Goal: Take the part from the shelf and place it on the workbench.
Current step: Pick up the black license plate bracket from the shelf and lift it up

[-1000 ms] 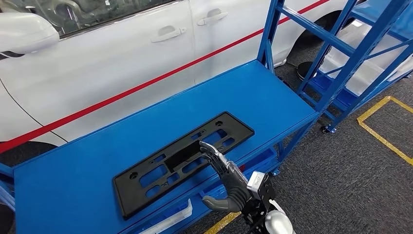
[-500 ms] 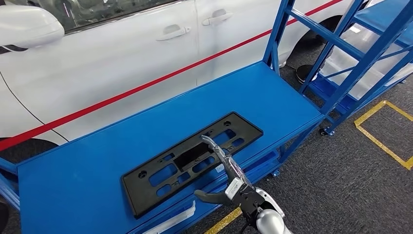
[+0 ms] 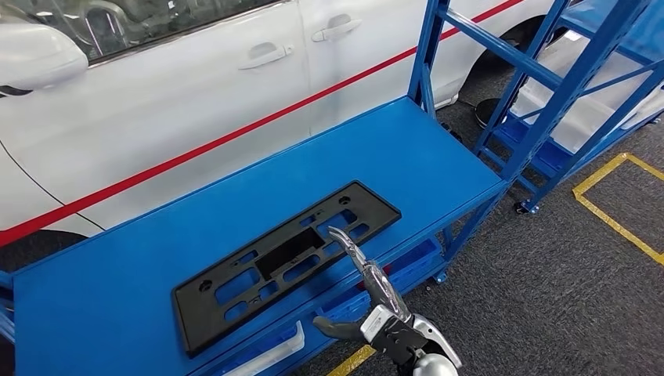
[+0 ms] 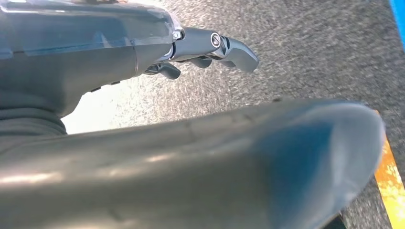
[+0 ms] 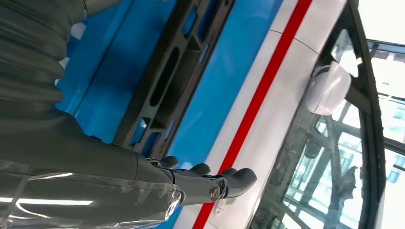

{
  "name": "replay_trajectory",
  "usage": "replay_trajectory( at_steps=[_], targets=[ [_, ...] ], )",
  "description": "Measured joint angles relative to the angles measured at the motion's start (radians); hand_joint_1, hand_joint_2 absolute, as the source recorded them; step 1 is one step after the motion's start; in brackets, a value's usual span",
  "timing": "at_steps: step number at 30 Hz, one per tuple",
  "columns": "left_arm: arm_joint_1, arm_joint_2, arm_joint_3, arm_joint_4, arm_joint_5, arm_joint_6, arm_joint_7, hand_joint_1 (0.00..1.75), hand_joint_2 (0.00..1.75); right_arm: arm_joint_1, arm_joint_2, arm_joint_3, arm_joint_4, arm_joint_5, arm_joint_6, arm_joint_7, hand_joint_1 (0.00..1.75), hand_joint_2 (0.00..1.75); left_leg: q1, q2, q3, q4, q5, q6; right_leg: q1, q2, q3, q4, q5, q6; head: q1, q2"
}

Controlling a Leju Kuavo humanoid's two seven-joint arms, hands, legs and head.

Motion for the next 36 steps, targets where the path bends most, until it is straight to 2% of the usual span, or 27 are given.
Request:
replay_trajectory(
  at_steps=[1, 2, 4, 5, 7, 10, 12, 14, 15, 16, 17, 19, 20, 21, 22, 24, 26, 27, 29, 30, 31, 32, 33, 34, 36],
  targets=[
    [0.003, 0.003, 0.008, 0.0, 0.0, 0.002, -0.002, 0.0, 0.0, 0.003, -0.001, 0.0, 0.0, 0.011, -0.007, -0.003, 0.0, 1.75, 0.0, 0.0, -0.004, 0.006, 0.009, 0.001, 0.002, 0.001, 0.001, 0.001, -0.001, -0.001, 0.0, 0.0],
    [0.006, 0.005, 0.016, 0.0, 0.0, 0.003, -0.005, 0.0, 0.0, 0.005, -0.003, 0.0, 0.0, 0.027, -0.017, -0.007, 0.0, 1.75, 0.0, 0.0, 0.012, -0.029, 0.036, 0.004, 0.004, 0.002, 0.002, 0.003, -0.002, -0.001, 0.0, 0.0],
    [0.007, 0.011, 0.031, 0.0, 0.0, 0.004, -0.014, 0.0, 0.0, 0.005, -0.005, 0.002, 0.0, 0.07, -0.047, -0.013, 0.0, 1.75, -0.002, 0.0, 0.075, -0.163, 0.101, 0.012, 0.008, 0.004, 0.003, 0.008, -0.005, 0.001, 0.0, 0.0],
    [0.007, 0.013, 0.038, 0.0, 0.0, 0.002, -0.02, 0.0, 0.0, 0.005, -0.007, 0.004, 0.0, 0.095, -0.064, -0.014, 0.0, 1.75, -0.004, 0.0, 0.103, -0.222, 0.123, 0.017, 0.01, 0.005, 0.003, 0.011, -0.008, 0.003, 0.001, 0.0],
    [0.007, 0.016, 0.051, 0.0, 0.0, -0.003, -0.034, 0.0, 0.0, 0.005, -0.009, 0.011, 0.0, 0.161, -0.108, -0.014, 0.0, 1.75, -0.008, -0.001, 0.125, -0.273, 0.132, 0.025, 0.011, 0.005, 0.0, 0.016, -0.011, 0.011, 0.001, 0.0],
    [0.011, 0.016, 0.066, 0.0, 0.0, -0.015, -0.049, 0.0, 0.0, 0.003, -0.015, 0.023, 0.002, 0.255, -0.174, -0.014, 0.0, 1.75, -0.006, 0.0, 0.13, -0.285, 0.141, 0.04, 0.007, 0.004, -0.003, 0.025, -0.018, 0.026, 0.002, 0.0],
    [0.011, 0.016, 0.072, 0.0, 0.0, -0.021, -0.056, 0.0, 0.0, -0.002, -0.018, 0.033, 0.006, 0.309, -0.214, -0.014, 0.0, 1.75, -0.002, 0.002, 0.133, -0.295, 0.147, 0.049, 0.004, 0.004, -0.032, 0.092, -0.061, 0.037, 0.004, 0.0],
    [0.012, 0.017, 0.076, 0.0, 0.0, -0.026, -0.059, 0.0, 0.0, -0.007, -0.022, 0.044, 0.017, 0.372, -0.264, -0.012, 0.0, 1.75, -0.002, 0.002, 0.132, -0.296, 0.148, 0.052, -0.004, 0.004, -0.092, 0.216, -0.122, 0.047, 0.006, 0.0],
    [0.012, 0.017, 0.078, 0.0, 0.0, -0.028, -0.059, 0.0, 0.0, -0.008, -0.023, 0.051, 0.025, 0.408, -0.294, -0.01, 0.0, 1.75, -0.002, 0.002, 0.131, -0.295, 0.148, 0.052, -0.008, 0.004, -0.117, 0.266, -0.138, 0.052, 0.006, 0.0],
    [0.013, 0.016, 0.079, 0.0, 0.0, -0.03, -0.06, 0.0, 0.0, -0.009, -0.025, 0.058, 0.035, 0.445, -0.326, -0.008, 0.0, 1.75, -0.002, 0.002, 0.131, -0.295, 0.148, 0.051, -0.012, 0.003, -0.128, 0.285, -0.135, 0.054, 0.006, 0.0],
    [0.014, 0.015, 0.081, 0.0, 0.0, -0.031, -0.06, 0.0, 0.0, -0.011, -0.027, 0.065, 0.044, 0.48, -0.356, -0.006, 0.0, 1.75, -0.001, 0.001, 0.132, -0.295, 0.147, 0.05, -0.015, 0.002, -0.118, 0.266, -0.113, 0.056, 0.006, 0.0],
    [0.014, 0.014, 0.083, 0.0, 0.0, -0.033, -0.061, 0.0, 0.0, -0.02, -0.029, 0.078, 0.062, 0.54, -0.413, 0.005, 0.0, 1.75, -0.001, 0.0, 0.136, -0.294, 0.145, 0.046, -0.019, 0.0, -0.056, 0.138, -0.045, 0.055, 0.006, 0.0],
    [0.014, 0.013, 0.084, 0.0, 0.0, -0.034, -0.062, 0.0, 0.0, -0.026, -0.029, 0.084, 0.072, 0.568, -0.44, 0.014, 0.0, 1.75, -0.002, 0.0, 0.137, -0.293, 0.144, 0.041, -0.018, -0.001, -0.026, 0.075, -0.022, 0.053, 0.006, 0.0],
    [0.013, 0.013, 0.085, 0.0, 0.0, -0.035, -0.062, 0.0, 0.0, -0.032, -0.029, 0.091, 0.082, 0.593, -0.466, 0.022, 0.0, 1.75, -0.003, 0.0, 0.137, -0.292, 0.143, 0.035, -0.015, -0.001, -0.007, 0.033, -0.01, 0.049, 0.006, 0.0],
    [0.013, 0.012, 0.086, 0.0, 0.0, -0.035, -0.062, 0.0, 0.0, -0.037, -0.029, 0.097, 0.091, 0.618, -0.492, 0.031, 0.0, 1.75, -0.004, 0.0, 0.136, -0.292, 0.142, 0.029, -0.012, -0.001, 0.001, 0.014, -0.009, 0.046, 0.006, 0.0],
    [0.013, 0.012, 0.088, 0.0, -0.001, -0.036, -0.061, 0.0, 0.0, -0.042, -0.03, 0.107, 0.106, 0.659, -0.529, 0.046, 0.0, 1.75, -0.004, 0.0, 0.135, -0.293, 0.141, 0.016, -0.009, 0.001, 0.0, 0.01, -0.008, 0.035, 0.005, 0.0],
    [0.013, 0.013, 0.09, 0.0, -0.001, -0.038, -0.062, 0.0, 0.0, -0.046, -0.03, 0.116, 0.117, 0.7, -0.558, 0.062, 0.0, 1.75, -0.001, 0.0, 0.127, -0.269, 0.122, 0.006, -0.011, 0.0, 0.004, 0.001, -0.004, 0.021, 0.005, 0.0],
    [0.013, 0.013, 0.09, 0.0, -0.001, -0.039, -0.063, 0.0, 0.0, -0.047, -0.03, 0.122, 0.122, 0.723, -0.571, 0.071, 0.0, 1.75, 0.0, -0.001, 0.109, -0.228, 0.096, 0.003, -0.012, -0.001, 0.006, -0.002, -0.002, 0.015, 0.005, 0.0],
    [0.015, 0.012, 0.09, 0.0, -0.001, -0.044, -0.064, 0.0, 0.0, -0.049, -0.03, 0.132, 0.133, 0.772, -0.595, 0.09, 0.0, 1.75, 0.001, -0.001, 0.048, -0.097, 0.03, 0.0, -0.008, -0.002, 0.006, -0.003, -0.003, 0.007, 0.004, 0.0],
    [0.017, 0.012, 0.091, 0.0, -0.001, -0.046, -0.065, 0.0, 0.0, -0.048, -0.03, 0.138, 0.14, 0.792, -0.604, 0.098, 0.0, 1.75, 0.001, -0.001, 0.018, -0.036, 0.008, -0.001, -0.006, -0.002, 0.005, -0.002, -0.004, 0.005, 0.004, 0.0],
    [0.018, 0.012, 0.091, 0.0, -0.001, -0.049, -0.066, 0.0, 0.0, -0.049, -0.031, 0.143, 0.148, 0.808, -0.611, 0.104, 0.0, 1.75, 0.001, -0.001, 0.003, -0.006, 0.006, -0.001, -0.004, -0.002, 0.005, -0.001, -0.005, 0.004, 0.004, 0.0],
    [0.019, 0.012, 0.091, 0.0, -0.001, -0.051, -0.067, 0.0, 0.0, -0.049, -0.031, 0.147, 0.155, 0.818, -0.615, 0.109, 0.0, 1.75, 0.001, -0.001, 0.006, -0.014, 0.022, 0.0, -0.003, -0.001, 0.006, 0.0, -0.005, 0.004, 0.004, 0.0],
    [0.02, 0.012, 0.091, 0.0, -0.001, -0.053, -0.069, 0.0, 0.0, -0.05, -0.032, 0.15, 0.162, 0.822, -0.618, 0.112, 0.0, 1.75, 0.001, -0.001, 0.028, -0.061, 0.055, 0.001, -0.002, 0.0, 0.007, 0.002, -0.007, 0.005, 0.004, 0.0],
    [0.02, 0.012, 0.091, 0.0, -0.002, -0.054, -0.07, 0.0, 0.0, -0.053, -0.033, 0.152, 0.167, 0.824, -0.619, 0.113, 0.0, 1.75, 0.001, -0.001, 0.061, -0.132, 0.092, 0.004, -0.002, 0.001, 0.008, 0.004, -0.009, 0.006, 0.004, 0.0],
    [0.019, 0.012, 0.091, 0.0, -0.002, -0.057, -0.071, 0.0, 0.0, -0.064, -0.035, 0.158, 0.182, 0.822, -0.619, 0.113, 0.0, 1.75, -0.002, -0.001, 0.114, -0.247, 0.134, 0.013, 0.001, 0.003, 0.005, 0.012, -0.013, 0.013, 0.005, 0.0]
  ],
)
